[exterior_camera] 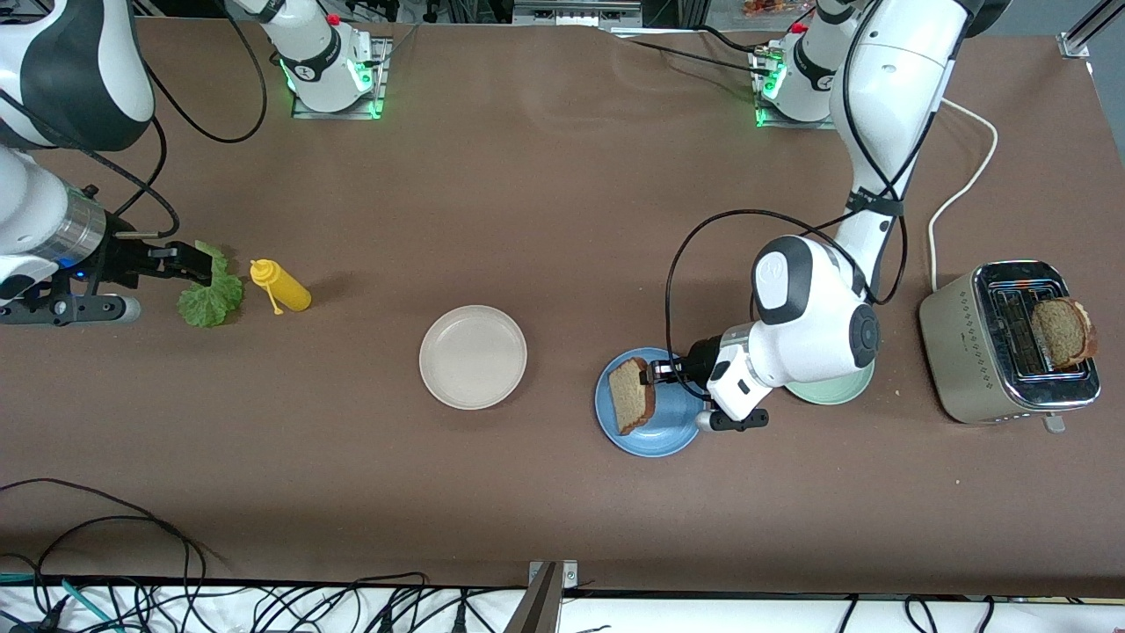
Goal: Make sandwich in blue plate with both arms
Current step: 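Carry the bread slice with the left gripper to the blue plate, then lay the bread on the blue plate and open the left gripper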
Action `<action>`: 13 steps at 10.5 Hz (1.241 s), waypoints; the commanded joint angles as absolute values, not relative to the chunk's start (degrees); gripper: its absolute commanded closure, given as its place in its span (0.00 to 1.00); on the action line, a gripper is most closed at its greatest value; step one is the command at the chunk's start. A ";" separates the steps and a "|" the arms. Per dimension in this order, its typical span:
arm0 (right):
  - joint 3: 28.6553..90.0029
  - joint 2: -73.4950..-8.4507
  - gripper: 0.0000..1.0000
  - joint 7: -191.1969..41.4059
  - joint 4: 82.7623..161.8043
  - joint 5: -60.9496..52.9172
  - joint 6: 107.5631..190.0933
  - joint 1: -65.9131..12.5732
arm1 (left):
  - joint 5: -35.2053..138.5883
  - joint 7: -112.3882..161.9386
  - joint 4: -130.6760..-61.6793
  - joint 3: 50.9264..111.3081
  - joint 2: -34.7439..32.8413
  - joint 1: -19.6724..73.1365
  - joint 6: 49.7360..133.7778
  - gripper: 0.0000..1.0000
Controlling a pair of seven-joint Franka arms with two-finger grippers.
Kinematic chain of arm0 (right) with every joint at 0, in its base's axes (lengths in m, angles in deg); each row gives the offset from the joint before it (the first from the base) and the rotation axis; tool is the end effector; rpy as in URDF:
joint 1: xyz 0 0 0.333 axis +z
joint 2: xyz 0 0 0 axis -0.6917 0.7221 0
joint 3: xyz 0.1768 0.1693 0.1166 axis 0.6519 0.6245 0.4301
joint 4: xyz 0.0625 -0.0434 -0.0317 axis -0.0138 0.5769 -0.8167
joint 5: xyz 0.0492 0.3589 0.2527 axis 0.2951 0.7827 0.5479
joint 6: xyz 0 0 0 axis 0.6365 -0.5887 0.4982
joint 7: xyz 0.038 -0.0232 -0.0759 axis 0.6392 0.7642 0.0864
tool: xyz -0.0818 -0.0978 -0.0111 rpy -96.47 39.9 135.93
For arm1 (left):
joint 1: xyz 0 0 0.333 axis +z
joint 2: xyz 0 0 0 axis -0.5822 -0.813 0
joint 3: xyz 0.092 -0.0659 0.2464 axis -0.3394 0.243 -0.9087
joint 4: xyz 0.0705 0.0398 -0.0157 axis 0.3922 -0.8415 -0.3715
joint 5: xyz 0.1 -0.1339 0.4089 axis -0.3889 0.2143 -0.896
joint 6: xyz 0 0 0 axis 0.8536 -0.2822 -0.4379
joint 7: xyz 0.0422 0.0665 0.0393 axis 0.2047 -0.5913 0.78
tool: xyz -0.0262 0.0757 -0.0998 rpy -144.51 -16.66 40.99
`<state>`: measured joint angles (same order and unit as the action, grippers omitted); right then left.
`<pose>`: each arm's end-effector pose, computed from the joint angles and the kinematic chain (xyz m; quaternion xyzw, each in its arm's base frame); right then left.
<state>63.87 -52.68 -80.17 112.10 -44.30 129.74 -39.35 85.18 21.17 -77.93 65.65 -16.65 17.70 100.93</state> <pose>0.6557 0.0338 0.4504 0.9983 0.0328 -0.0352 0.0318 0.6953 -0.2942 0.2084 0.9469 0.0644 -0.0375 0.3128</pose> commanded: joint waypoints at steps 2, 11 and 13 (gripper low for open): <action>64.25 -52.22 0.00 -80.81 110.98 -43.76 129.36 -39.73 | 87.26 14.55 -76.01 63.32 -19.89 16.89 102.11 1.00; 64.25 -52.22 0.00 -80.81 110.98 -43.67 129.27 -39.73 | 86.74 5.14 -78.11 57.71 -21.74 16.89 104.94 0.00; 64.25 -52.22 0.00 -80.72 110.98 -43.76 129.27 -39.73 | 86.47 4.97 -79.87 55.76 -21.47 16.97 104.76 0.00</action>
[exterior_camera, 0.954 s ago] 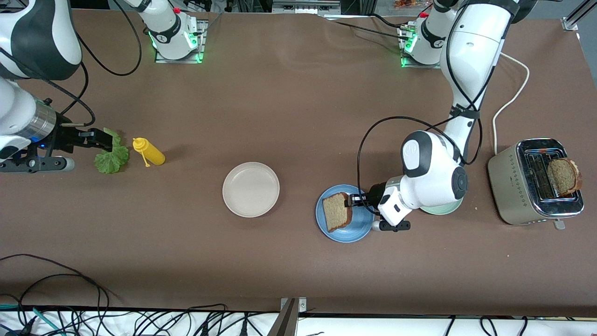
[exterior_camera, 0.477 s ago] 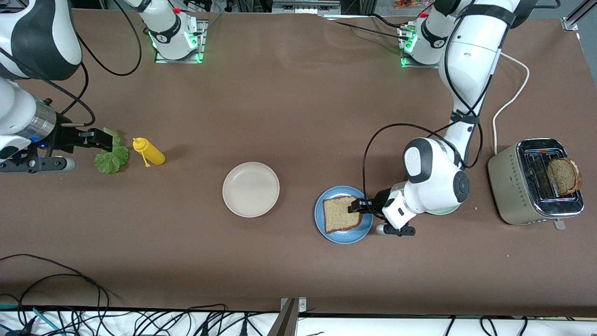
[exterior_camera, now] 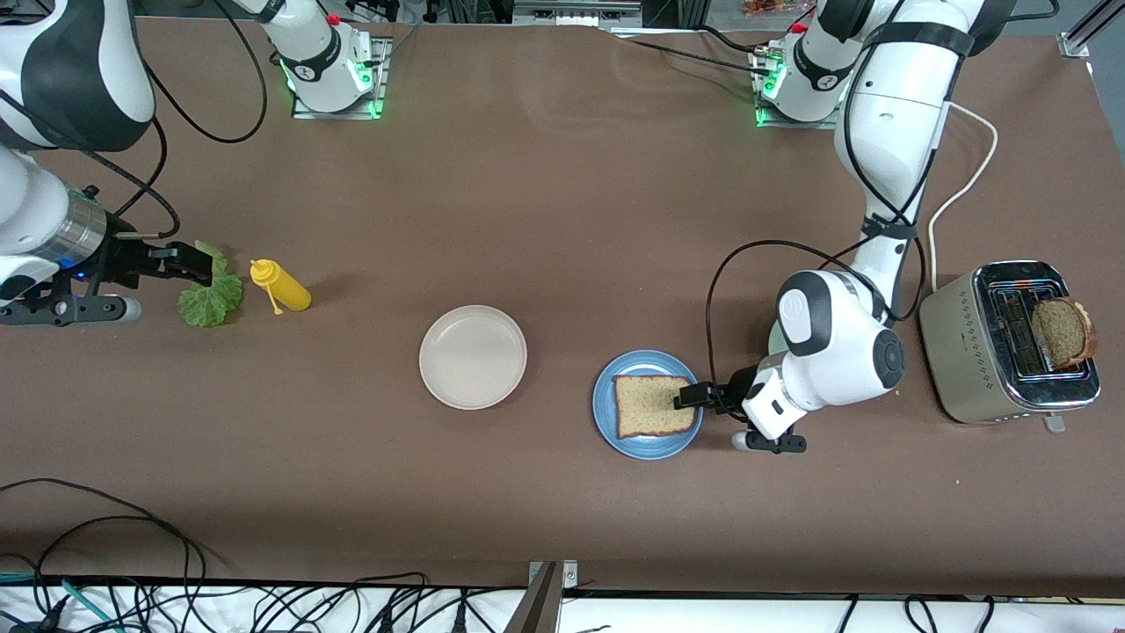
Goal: Make sandwich in blue plate with both arms
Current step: 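Lay the bread on the blue plate and open the left gripper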
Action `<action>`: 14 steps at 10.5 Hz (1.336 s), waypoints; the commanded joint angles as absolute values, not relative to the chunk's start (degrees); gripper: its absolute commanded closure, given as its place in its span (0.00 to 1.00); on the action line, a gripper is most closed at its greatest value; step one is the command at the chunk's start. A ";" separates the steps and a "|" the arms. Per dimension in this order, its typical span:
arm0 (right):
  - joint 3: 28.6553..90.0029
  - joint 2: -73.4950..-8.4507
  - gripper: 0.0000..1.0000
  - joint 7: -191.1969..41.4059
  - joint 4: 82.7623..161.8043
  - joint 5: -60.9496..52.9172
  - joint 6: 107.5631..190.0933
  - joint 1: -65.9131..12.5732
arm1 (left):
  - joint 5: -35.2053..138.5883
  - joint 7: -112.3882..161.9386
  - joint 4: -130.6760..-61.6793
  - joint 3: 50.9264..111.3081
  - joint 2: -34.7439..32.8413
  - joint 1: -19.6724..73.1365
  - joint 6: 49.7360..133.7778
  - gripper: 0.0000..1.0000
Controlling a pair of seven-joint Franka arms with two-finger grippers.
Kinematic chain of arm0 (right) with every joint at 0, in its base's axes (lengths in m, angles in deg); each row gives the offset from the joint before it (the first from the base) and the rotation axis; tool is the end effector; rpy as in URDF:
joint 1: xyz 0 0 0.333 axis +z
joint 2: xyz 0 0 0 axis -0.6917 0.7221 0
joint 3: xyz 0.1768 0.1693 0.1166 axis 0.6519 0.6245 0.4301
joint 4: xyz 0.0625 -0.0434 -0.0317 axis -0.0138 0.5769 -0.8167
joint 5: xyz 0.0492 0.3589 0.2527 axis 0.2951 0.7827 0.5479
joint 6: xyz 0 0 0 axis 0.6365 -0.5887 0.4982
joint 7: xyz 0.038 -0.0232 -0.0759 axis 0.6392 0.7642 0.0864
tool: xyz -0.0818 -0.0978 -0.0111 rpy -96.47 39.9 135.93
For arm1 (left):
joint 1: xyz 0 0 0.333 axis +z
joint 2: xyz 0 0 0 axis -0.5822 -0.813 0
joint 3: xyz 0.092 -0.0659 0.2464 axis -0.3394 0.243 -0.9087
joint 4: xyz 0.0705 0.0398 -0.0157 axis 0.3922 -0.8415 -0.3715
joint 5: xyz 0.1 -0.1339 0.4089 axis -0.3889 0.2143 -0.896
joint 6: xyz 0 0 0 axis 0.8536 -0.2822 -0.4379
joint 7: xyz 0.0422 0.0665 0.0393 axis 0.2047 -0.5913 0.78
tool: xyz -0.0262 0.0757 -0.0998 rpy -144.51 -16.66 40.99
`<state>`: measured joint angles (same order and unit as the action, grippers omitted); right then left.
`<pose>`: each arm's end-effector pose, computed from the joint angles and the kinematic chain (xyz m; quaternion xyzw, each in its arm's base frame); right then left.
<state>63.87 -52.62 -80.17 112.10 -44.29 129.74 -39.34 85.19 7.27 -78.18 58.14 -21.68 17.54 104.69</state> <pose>0.6559 0.0340 0.4497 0.9983 0.0329 -0.0357 0.0317 0.7166 -0.2067 0.1427 0.9668 0.0107 0.0151 0.2550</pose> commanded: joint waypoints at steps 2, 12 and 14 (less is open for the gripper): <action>64.25 -52.22 0.00 -79.67 111.06 -43.76 129.19 -39.81 | 86.47 5.58 -81.27 54.10 -19.64 16.97 103.62 0.00; 62.49 -42.57 0.00 -70.87 114.13 -52.02 129.45 -46.23 | 54.33 10.30 -82.06 54.27 2.22 27.79 75.16 0.00; 62.41 -42.38 0.00 -71.05 120.08 -52.11 135.30 -46.49 | 46.43 14.88 -87.58 55.05 11.96 26.99 72.43 0.00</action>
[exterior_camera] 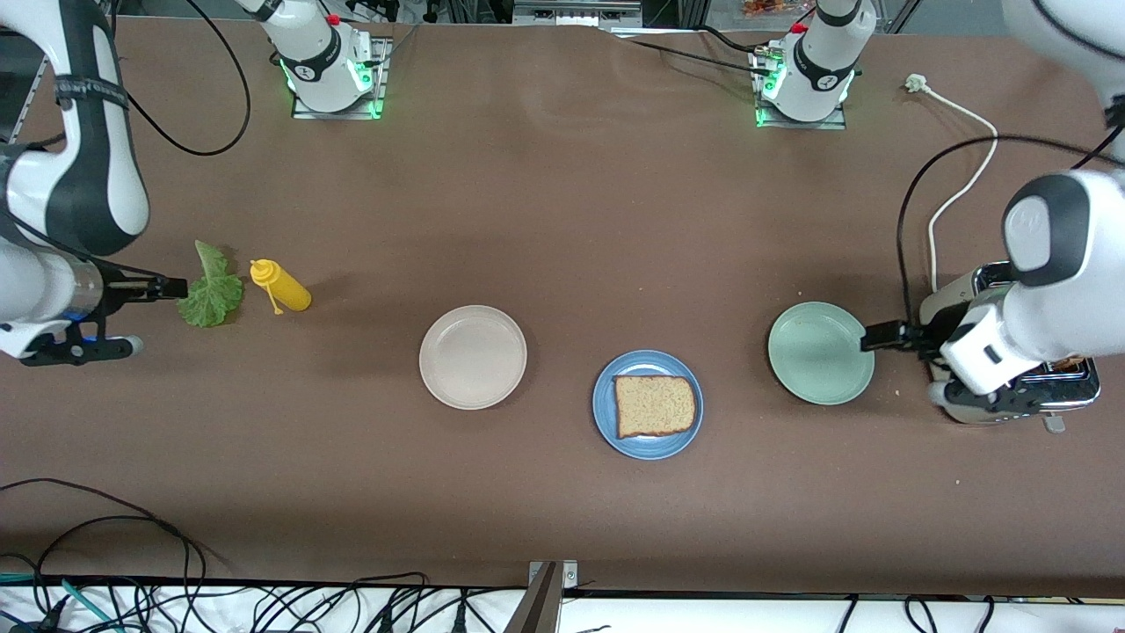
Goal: Make sandwich in blue plate with both arms
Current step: 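Lay the bread on the blue plate and open the left gripper, then grasp the lettuce leaf with the right gripper while the left gripper withdraws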
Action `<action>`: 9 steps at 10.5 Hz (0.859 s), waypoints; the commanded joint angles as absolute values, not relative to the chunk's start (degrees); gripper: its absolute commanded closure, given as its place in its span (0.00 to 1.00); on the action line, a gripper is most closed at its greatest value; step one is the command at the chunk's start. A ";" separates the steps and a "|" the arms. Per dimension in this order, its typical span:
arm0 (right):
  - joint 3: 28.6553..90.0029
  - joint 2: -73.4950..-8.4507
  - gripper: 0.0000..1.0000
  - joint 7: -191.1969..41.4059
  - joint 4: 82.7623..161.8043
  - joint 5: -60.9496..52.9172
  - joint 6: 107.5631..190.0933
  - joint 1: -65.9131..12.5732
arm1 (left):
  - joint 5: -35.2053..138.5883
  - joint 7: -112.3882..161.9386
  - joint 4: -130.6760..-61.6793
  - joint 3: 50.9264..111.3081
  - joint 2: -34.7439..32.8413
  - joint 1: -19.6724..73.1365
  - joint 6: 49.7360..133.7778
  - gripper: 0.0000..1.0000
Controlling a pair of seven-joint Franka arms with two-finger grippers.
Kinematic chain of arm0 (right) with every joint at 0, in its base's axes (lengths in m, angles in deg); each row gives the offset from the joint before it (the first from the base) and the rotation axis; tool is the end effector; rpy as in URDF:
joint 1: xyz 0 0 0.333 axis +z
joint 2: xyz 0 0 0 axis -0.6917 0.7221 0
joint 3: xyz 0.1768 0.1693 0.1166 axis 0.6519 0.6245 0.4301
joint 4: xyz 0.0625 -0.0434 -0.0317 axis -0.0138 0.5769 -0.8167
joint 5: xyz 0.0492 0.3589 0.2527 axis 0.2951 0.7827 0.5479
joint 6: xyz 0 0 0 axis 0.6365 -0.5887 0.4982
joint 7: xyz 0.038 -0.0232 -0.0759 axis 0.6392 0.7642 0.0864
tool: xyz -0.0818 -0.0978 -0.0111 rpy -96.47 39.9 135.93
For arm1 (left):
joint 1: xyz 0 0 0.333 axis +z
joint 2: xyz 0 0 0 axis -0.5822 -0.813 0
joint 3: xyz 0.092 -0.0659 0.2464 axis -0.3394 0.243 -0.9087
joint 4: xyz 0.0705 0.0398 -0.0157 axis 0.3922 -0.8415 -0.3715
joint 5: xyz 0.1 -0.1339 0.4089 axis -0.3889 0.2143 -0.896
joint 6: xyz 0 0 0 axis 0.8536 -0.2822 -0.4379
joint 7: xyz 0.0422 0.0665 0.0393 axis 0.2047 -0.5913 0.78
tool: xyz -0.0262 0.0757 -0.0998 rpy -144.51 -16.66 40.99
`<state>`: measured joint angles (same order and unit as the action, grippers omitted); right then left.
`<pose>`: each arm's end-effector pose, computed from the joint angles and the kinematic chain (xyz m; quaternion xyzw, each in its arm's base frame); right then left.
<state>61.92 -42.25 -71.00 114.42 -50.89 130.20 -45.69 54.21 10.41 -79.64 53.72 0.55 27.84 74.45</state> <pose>0.6556 -0.0731 0.3124 0.9837 0.0585 -0.1524 0.0757 0.6963 -0.0169 0.3634 0.9952 -0.0385 -0.0571 0.0697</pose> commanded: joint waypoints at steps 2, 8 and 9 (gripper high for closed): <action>61.27 -44.12 0.00 -70.88 127.82 -52.11 141.47 -46.84 | 41.41 15.25 -90.15 56.10 18.49 26.99 69.18 0.00; 61.26 -41.50 0.00 -70.08 131.45 -52.11 145.26 -48.51 | 37.86 21.21 -93.84 59.72 28.61 27.96 64.15 0.00; 61.26 -40.71 0.00 -69.91 131.63 -52.11 145.36 -48.86 | 37.87 22.97 -93.94 59.72 28.97 27.87 63.98 0.00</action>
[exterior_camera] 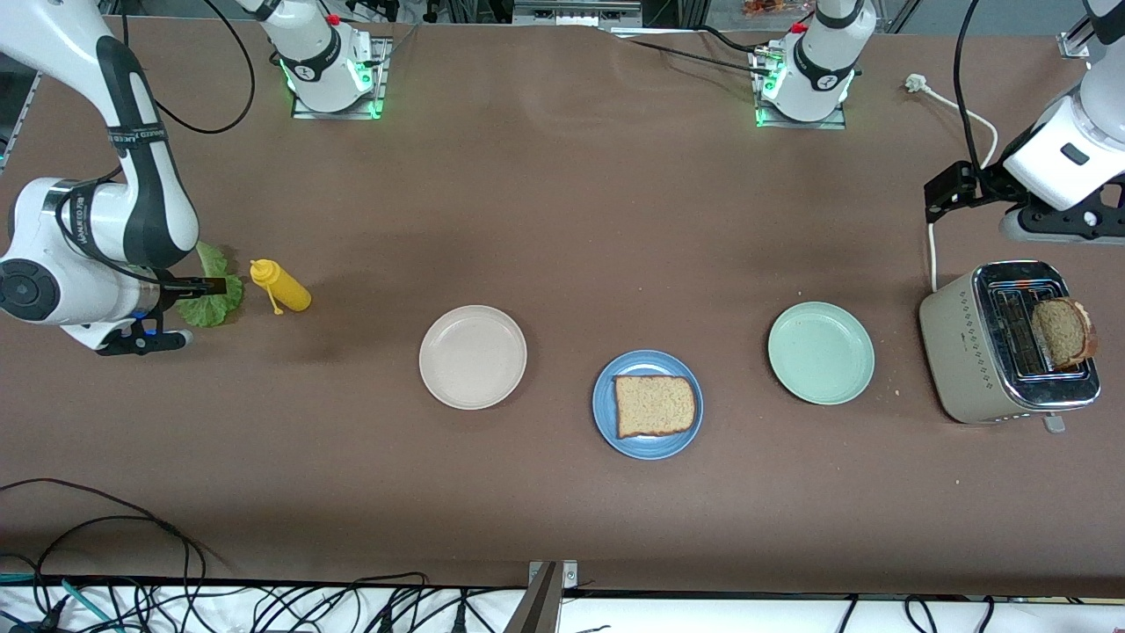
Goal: Make sandwich in blue plate with both arms
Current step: 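Grasp the lettuce leaf with the right gripper while the left gripper withdraws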
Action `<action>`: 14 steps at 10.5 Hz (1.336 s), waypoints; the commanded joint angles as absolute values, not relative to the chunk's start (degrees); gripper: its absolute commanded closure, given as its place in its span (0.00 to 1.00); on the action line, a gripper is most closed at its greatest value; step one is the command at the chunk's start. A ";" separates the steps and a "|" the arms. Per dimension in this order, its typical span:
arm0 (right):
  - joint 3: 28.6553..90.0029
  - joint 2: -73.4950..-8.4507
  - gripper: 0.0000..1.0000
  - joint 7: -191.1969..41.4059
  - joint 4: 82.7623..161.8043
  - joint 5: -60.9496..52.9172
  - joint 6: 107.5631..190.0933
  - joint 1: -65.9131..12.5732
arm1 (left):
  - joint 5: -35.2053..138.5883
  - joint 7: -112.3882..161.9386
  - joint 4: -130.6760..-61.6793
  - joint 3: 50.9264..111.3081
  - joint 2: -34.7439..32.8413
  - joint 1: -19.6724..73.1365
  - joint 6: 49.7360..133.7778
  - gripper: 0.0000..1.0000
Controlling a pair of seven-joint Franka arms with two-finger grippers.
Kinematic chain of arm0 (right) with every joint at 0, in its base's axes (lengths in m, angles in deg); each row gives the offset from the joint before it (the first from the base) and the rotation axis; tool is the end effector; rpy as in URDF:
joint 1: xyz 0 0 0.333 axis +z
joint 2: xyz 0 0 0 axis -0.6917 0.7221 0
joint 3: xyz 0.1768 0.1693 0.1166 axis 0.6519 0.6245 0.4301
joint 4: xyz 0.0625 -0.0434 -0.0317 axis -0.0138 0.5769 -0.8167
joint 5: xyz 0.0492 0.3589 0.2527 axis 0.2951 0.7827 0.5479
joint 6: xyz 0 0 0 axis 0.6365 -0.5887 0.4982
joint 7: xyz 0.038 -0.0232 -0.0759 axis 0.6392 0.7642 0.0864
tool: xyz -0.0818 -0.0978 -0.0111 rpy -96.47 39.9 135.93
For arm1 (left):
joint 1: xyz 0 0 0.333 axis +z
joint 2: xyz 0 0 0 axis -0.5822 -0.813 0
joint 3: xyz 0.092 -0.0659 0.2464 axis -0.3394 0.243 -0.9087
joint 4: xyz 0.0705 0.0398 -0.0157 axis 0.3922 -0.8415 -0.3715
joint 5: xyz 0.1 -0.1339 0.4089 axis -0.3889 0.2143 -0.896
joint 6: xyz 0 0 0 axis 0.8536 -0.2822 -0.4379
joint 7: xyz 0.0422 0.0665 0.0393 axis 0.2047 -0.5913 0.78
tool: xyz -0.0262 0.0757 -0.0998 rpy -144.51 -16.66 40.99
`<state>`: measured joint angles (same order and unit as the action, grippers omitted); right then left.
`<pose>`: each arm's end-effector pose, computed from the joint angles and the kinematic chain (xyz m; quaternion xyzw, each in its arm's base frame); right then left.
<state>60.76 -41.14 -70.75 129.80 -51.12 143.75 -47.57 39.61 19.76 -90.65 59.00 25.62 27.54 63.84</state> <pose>0.6038 -0.0995 0.1879 0.9800 0.0564 -0.1792 0.0652 0.5934 -0.0362 0.5309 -0.9987 0.0244 0.0342 0.0280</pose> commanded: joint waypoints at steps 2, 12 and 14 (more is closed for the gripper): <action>61.26 -39.48 0.00 -69.03 131.81 -52.03 145.36 -49.74 | 38.13 23.77 -89.92 59.63 27.14 27.35 60.83 0.00; 61.35 -35.52 0.00 -67.80 131.54 -51.32 146.32 -52.38 | 37.78 23.60 -86.38 59.28 24.84 27.87 59.06 0.00; 61.35 -34.73 0.00 -67.80 131.98 -51.32 147.98 -52.90 | 37.87 23.51 -84.89 58.23 24.93 27.87 58.97 0.00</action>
